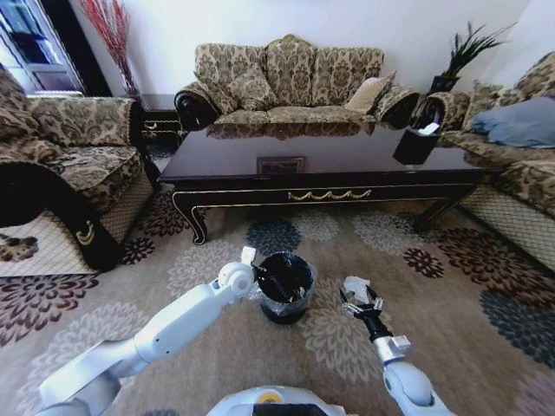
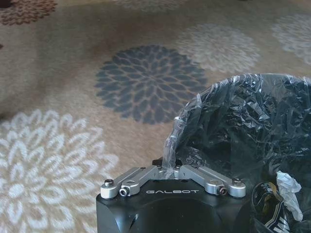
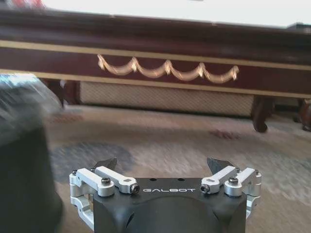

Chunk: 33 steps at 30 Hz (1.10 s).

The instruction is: Move to the front of the table and pick up the trash from the floor, then place it into the trash bin.

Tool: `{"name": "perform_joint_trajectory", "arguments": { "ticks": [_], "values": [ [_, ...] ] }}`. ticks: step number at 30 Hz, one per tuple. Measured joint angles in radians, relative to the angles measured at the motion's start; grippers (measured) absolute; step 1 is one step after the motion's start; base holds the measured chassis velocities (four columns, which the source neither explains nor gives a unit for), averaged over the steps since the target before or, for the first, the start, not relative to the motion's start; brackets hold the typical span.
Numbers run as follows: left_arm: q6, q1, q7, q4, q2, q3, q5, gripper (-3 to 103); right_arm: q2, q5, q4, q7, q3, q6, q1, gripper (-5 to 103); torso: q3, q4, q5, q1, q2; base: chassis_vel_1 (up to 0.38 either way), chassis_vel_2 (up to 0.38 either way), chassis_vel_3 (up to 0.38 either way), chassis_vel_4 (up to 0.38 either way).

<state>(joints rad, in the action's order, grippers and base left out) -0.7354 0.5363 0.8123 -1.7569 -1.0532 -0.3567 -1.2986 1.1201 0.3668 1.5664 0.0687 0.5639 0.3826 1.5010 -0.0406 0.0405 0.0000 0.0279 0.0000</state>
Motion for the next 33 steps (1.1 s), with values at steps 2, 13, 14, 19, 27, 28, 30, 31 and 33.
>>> {"name": "perform_joint_trajectory", "arguments": {
  "ticks": [2, 13, 14, 19, 27, 28, 30, 31, 33],
  "values": [
    [0.000, 0.006, -0.007, 0.002, 0.010, 0.013, 0.006, 3, -0.003, 0.002, -0.037, -0.002, -0.002, 0.001, -0.019, 100, 0.000, 0.0000, -0.0002, 0.000, 0.000, -0.127, 0.139, 0.104, -0.113],
    [0.000, 0.100, -0.059, -0.043, 0.125, 0.140, 0.036, 3, 0.006, 0.005, -0.400, -0.044, -0.046, -0.079, -0.271, 100, 0.001, 0.0000, 0.0002, -0.001, 0.000, 0.000, -0.010, -0.018, -0.001],
    [0.000, 0.100, -0.059, -0.043, 0.125, 0.140, 0.036, 3, 0.006, 0.005, -0.400, -0.044, -0.046, -0.079, -0.271, 100, 0.001, 0.0000, 0.0002, -0.001, 0.000, 0.000, 0.000, 0.000, 0.000],
    [0.000, 0.122, -0.086, -0.040, 0.140, 0.147, 0.090, 3, -0.004, 0.035, -0.535, -0.064, -0.062, -0.114, -0.396, 100, 0.000, -0.0002, -0.0001, -0.001, 0.000, 0.000, 0.000, 0.000, 0.000],
    [0.000, 0.130, -0.076, -0.089, 0.156, 0.140, 0.065, 3, 0.005, 0.085, -0.738, -0.043, -0.100, -0.134, -0.537, 100, 0.000, 0.0000, 0.0000, -0.001, 0.000, 0.000, 0.000, 0.000, 0.000],
    [0.000, 0.130, -0.076, -0.089, 0.156, 0.140, 0.065, 3, 0.005, 0.085, -0.738, -0.043, -0.100, -0.134, -0.537, 100, 0.000, 0.0000, 0.0000, -0.001, 0.000, 0.000, 0.000, 0.000, 0.000],
    [0.000, 0.121, -0.066, -0.092, 0.157, 0.131, 0.054, 3, 0.012, 0.099, -0.759, -0.029, -0.104, -0.138, -0.550, 100, 0.000, 0.0000, 0.0003, -0.001, 0.000, 0.000, 0.000, 0.000, 0.000],
    [0.000, 0.116, -0.061, -0.093, 0.156, 0.125, 0.047, 3, 0.015, 0.101, -0.771, -0.022, -0.108, -0.138, -0.558, 101, 0.000, 0.0001, 0.0000, -0.001, 0.000, 0.000, 0.000, 0.000, 0.000],
    [0.000, 0.113, -0.058, -0.094, 0.155, 0.122, 0.043, 3, 0.017, 0.101, -0.778, -0.019, -0.110, -0.138, -0.562, 97, 0.000, 0.0001, 0.0000, -0.001, 0.000, 0.000, 0.000, 0.000, 0.000]
  ]
}}
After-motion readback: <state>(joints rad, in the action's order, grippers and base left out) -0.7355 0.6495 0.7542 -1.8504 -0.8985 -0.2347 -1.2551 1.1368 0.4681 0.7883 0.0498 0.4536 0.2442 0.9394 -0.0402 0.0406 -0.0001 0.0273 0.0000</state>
